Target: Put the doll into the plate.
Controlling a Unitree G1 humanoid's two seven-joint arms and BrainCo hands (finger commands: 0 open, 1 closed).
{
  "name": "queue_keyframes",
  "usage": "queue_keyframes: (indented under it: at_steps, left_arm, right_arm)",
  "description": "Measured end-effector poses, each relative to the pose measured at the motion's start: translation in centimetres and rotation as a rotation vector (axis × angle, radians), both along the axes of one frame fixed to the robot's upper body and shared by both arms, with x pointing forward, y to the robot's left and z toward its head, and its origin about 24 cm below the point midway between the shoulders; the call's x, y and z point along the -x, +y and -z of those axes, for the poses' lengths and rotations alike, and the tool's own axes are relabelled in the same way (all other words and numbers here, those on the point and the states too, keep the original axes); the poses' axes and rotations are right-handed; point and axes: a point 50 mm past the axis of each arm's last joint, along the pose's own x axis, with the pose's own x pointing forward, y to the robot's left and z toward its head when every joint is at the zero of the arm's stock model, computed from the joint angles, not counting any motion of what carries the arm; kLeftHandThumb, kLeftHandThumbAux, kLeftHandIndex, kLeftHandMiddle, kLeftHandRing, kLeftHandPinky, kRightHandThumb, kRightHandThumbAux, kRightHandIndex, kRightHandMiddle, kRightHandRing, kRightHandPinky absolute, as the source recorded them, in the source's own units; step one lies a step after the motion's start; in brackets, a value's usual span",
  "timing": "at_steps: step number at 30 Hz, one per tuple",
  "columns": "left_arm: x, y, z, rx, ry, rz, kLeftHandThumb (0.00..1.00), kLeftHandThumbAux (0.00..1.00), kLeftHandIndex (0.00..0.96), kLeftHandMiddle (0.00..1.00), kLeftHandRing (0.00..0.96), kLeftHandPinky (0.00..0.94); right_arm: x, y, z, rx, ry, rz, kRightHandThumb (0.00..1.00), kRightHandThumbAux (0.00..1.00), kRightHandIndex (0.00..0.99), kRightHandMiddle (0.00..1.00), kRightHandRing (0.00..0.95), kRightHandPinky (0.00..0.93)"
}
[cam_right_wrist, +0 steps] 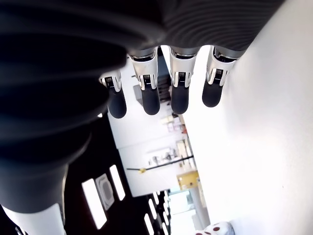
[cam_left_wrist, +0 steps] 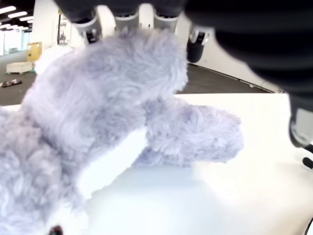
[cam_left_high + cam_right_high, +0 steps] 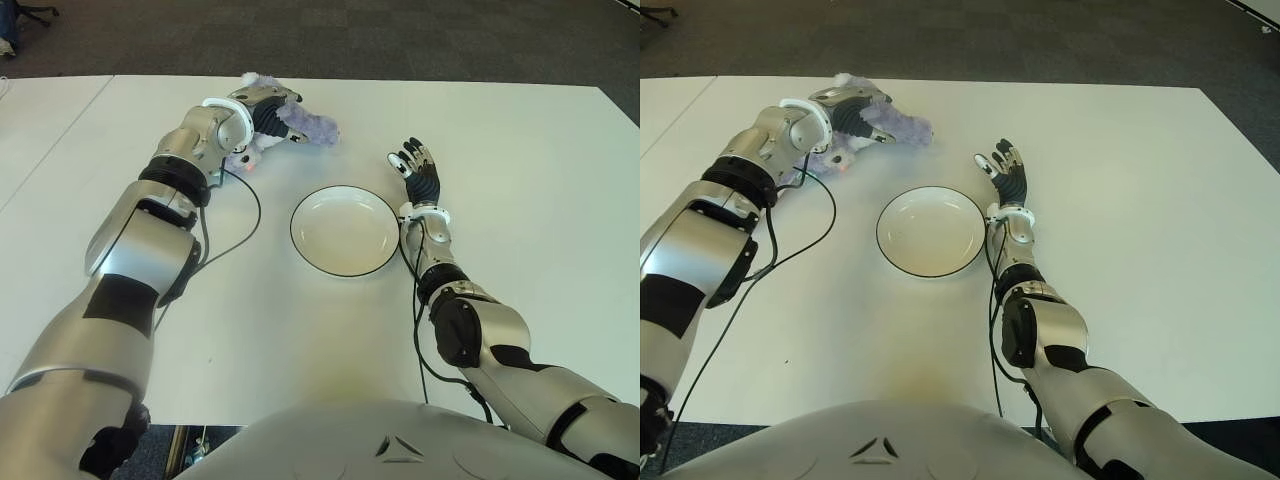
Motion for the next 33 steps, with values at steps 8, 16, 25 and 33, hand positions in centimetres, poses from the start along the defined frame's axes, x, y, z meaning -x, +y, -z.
queue_keyframes:
  at_steps: [8, 16, 25, 33]
  left_arm:
    - [0.0, -0.1, 0.7, -0.047, 0.024, -0.023, 0.103, 0.404, 0.059, 0.000, 0.000, 0.000]
    - [-0.1, 0.2, 1.1, -0.140, 0.010, -0.046, 0.106, 0.426, 0.152, 0.000, 0.000, 0.000]
    - [-0.3, 0.3, 1.1, -0.255, -0.046, -0.041, 0.080, 0.460, 0.193, 0.000, 0.000, 0.000]
    - [-0.3, 0.8, 1.4, -0.361, -0.169, -0.034, 0.035, 0.482, 0.184, 0.000, 0.000, 0.000]
  right_arm:
    - [0.0, -0.1, 0.0, -0.002, 0.002, -0.002, 0.000, 0.758, 0.116, 0.120, 0.097, 0.111]
    - [0.0, -0.2, 0.0, -0.001, 0.002, -0.012, 0.000, 0.745, 0.117, 0.126, 0.098, 0.107]
    - [-0.1, -0.3, 0.0, 0.000, 0.002, -0.013, 0.000, 0.752, 0.124, 0.131, 0.104, 0.121]
    - [-0.1, -0.4, 0.0, 0.003, 0.003, -0.012, 0.000, 0.750, 0.124, 0.131, 0.102, 0.109]
